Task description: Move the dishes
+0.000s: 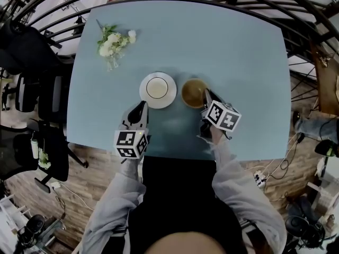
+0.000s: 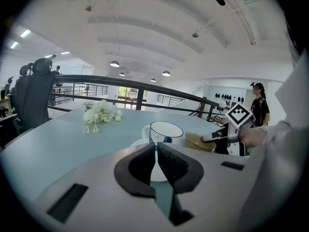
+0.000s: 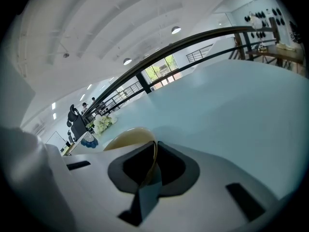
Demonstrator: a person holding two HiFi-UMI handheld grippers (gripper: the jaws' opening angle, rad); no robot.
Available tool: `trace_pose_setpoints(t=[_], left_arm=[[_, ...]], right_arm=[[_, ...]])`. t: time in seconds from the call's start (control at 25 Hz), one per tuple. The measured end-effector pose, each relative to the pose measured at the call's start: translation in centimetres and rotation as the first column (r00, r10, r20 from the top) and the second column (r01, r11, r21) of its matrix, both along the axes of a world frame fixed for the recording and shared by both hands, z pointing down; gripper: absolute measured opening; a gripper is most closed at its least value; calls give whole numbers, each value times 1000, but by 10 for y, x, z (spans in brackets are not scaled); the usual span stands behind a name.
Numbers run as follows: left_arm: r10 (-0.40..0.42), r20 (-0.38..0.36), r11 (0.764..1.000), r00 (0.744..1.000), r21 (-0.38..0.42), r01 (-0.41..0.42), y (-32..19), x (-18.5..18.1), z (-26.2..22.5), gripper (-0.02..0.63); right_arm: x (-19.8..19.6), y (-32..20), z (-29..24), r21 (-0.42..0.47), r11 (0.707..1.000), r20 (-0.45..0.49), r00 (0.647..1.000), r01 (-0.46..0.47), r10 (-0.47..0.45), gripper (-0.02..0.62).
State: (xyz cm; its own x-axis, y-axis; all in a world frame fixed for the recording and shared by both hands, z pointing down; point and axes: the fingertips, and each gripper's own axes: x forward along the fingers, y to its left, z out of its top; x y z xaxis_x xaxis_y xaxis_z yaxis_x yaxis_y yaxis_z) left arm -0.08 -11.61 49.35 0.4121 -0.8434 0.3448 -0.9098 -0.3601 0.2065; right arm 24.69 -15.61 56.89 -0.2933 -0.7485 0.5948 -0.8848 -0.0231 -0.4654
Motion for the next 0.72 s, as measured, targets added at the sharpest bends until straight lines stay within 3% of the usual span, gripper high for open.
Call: trace_pose_setpoints(t=[0.32, 0.6, 0.72], left_arm=[[-2, 2, 1000, 1000, -15, 2, 0, -3, 6, 28], [-6, -11, 1000, 1000, -14, 6, 5, -7, 5, 28], [5, -24, 1000, 1000, -9, -5, 7, -11, 2, 28]], right_arm=[[-5, -3, 9, -4, 1000, 11, 1000, -1, 1, 52], [-10, -3, -4, 48, 999, 40, 999, 15, -17, 257], [-8, -1, -25, 104, 995, -7, 1000, 14, -13, 287]])
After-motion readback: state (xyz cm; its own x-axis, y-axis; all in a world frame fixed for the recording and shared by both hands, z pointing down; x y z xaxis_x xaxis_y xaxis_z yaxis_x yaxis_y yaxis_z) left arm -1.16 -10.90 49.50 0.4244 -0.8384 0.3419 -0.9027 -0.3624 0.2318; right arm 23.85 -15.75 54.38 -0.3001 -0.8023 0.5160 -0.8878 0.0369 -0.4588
